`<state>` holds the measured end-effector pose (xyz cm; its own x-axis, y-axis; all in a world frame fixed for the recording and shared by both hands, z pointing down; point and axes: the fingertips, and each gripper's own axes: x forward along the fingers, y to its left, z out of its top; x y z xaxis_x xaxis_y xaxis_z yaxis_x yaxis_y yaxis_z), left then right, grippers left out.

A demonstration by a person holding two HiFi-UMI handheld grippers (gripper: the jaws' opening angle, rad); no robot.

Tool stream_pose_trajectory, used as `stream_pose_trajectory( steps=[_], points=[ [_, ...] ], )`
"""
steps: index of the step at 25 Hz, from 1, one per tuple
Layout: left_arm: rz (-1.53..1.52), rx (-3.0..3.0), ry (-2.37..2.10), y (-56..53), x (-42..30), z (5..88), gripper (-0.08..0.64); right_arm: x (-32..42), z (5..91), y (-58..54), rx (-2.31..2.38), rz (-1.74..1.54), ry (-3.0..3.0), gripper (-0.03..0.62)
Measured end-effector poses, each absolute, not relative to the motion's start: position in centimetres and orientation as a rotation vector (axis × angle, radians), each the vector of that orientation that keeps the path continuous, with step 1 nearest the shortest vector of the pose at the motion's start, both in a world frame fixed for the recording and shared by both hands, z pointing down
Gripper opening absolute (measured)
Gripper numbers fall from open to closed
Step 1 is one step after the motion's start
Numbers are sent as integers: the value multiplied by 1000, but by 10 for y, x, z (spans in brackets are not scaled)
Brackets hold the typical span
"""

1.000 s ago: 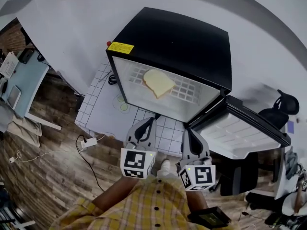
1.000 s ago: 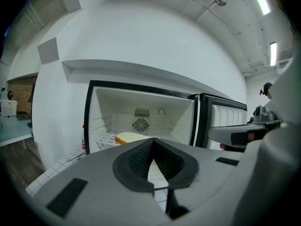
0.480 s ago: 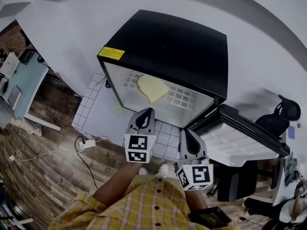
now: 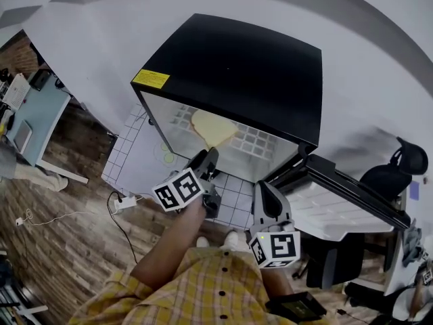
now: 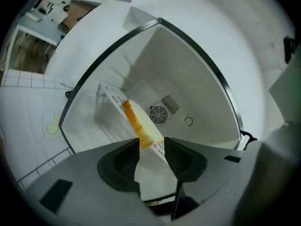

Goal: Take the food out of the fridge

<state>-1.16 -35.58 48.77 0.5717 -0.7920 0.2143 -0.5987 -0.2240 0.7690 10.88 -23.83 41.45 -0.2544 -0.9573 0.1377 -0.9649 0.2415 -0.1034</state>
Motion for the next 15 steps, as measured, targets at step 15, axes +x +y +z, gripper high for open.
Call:
stream_pose_trajectory(
  steps=[15],
  points=[
    [-792, 1398, -837, -384, -12, 510, 140, 119, 420, -241, 1869, 304, -2453, 6]
  ],
)
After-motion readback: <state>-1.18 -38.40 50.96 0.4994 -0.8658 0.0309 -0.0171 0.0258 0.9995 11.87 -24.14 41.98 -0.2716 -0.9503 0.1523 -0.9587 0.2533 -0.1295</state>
